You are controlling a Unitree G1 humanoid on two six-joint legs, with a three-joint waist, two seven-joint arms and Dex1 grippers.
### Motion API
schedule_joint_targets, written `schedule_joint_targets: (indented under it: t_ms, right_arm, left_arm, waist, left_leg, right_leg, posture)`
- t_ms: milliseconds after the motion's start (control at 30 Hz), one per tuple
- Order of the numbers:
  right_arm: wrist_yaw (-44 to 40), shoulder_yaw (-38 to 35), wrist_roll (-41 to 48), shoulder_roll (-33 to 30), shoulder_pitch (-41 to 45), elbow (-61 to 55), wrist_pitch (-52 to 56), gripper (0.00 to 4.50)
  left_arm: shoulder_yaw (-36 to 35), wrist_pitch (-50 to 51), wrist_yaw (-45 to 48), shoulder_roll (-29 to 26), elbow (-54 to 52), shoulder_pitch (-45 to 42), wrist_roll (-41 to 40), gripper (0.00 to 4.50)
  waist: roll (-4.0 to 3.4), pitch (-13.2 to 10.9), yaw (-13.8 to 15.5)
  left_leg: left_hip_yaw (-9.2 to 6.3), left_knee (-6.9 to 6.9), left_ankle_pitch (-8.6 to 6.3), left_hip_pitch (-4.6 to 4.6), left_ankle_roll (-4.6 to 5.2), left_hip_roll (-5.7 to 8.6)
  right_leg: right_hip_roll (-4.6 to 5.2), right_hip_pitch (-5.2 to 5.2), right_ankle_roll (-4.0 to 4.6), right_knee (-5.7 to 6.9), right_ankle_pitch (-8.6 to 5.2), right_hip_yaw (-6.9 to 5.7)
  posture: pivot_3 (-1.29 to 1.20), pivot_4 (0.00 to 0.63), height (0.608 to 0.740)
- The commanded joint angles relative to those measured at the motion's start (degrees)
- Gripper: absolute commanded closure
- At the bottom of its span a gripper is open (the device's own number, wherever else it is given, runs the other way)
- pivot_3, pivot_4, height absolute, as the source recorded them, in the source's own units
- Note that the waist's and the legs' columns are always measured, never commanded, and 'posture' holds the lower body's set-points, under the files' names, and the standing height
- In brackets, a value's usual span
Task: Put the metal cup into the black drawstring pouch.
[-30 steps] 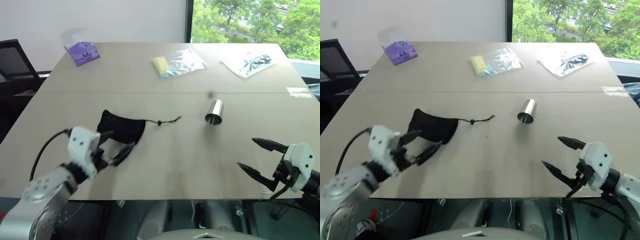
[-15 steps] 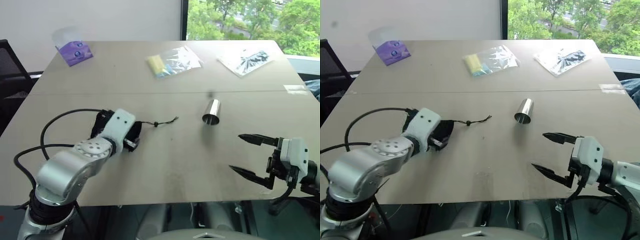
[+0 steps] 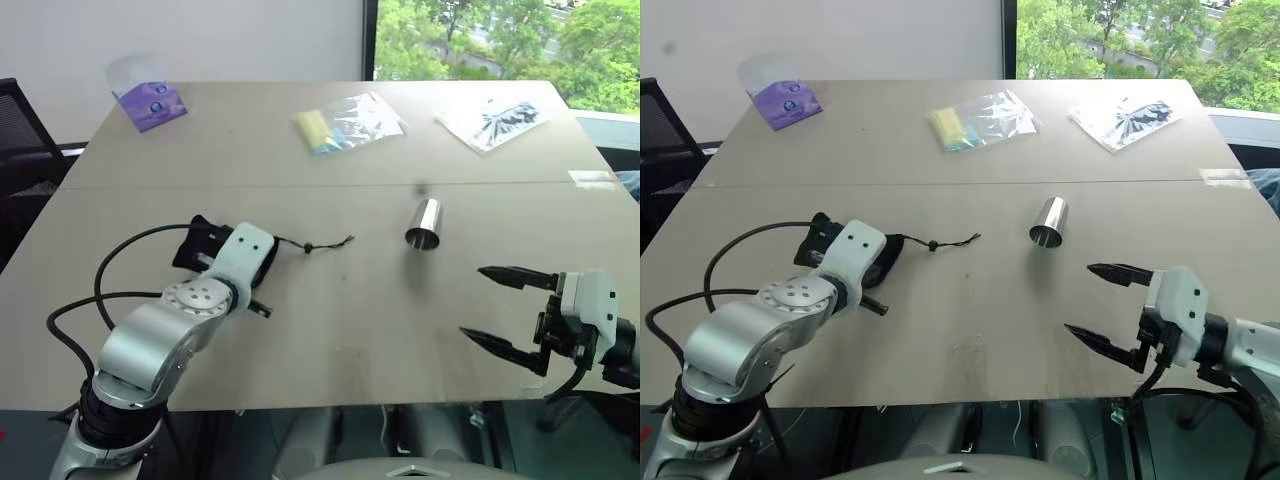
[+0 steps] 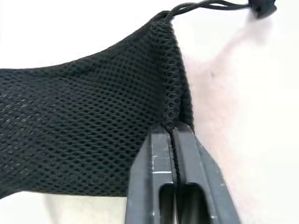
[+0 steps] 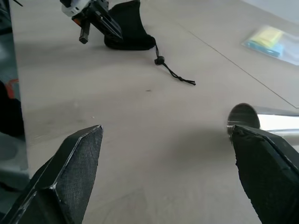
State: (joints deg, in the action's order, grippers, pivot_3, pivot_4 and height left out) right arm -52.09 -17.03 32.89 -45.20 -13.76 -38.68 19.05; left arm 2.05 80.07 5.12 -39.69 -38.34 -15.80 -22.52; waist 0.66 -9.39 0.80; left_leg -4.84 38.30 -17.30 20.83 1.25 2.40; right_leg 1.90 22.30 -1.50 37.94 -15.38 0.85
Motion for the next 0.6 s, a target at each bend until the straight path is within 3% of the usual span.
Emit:
schedule_joint_targets:
  t_ms: [33,100,167,300,600]
  right_arm:
    - [5.34,2.34,-2.33,0.84,3.59,-0.94,2.37,0.00]
    - [8.99,5.08,-5.70,2.27,7.61,0.79,2.57,0.00]
    - [12.51,8.57,-6.75,3.87,13.10,3.23,6.39,0.00]
    - [18.00,19.15,-18.82,4.15,24.44,10.44,9.82,0.00]
    - [22.31,28.77,-26.99,11.69,37.51,19.15,14.13,0.00]
  left_arm:
    - [-7.56,-11.72,9.20,0.24,5.03,-0.07,-2.61,4.46]
    - [-12.04,-18.18,18.97,0.14,10.80,-0.53,-7.24,4.46]
    - [-16.60,-18.49,28.28,-0.50,17.41,-2.38,-13.99,4.46]
    - [-17.21,-18.23,41.49,-4.43,25.58,-4.67,-20.09,4.46]
    - [-10.41,-23.62,49.31,-7.43,36.54,-11.01,-16.20,4.46]
  waist:
    - [0.00,0.00,0.02]
    - [0.00,0.00,0.01]
    - [-0.01,0.00,-0.11]
    - [-0.01,0.00,-0.19]
    - [0.01,0.01,-0.38]
  left_leg:
    - [0.00,0.00,0.00,0.00,-0.01,0.00]
    - [0.01,0.00,0.01,0.12,-0.02,0.00]
    - [0.05,0.01,0.03,0.18,-0.04,0.00]
    - [0.04,0.04,0.03,0.33,-0.04,0.04]
    - [-0.05,0.11,0.06,1.33,-0.06,0.20]
  right_leg:
    - [0.00,0.02,0.01,0.00,0.00,0.00]
    - [0.01,0.15,0.01,0.03,0.00,0.00]
    - [0.00,0.24,0.02,0.06,0.00,0.00]
    - [0.01,0.40,0.02,0.06,0.00,0.00]
    - [0.10,1.44,0.03,0.23,0.03,-0.06]
  posture:
    - [0.00,0.150,0.740]
    - [0.00,0.150,0.740]
    - [0.00,0.150,0.740]
    - [0.00,0.150,0.740]
    - [0.00,0.150,0.740]
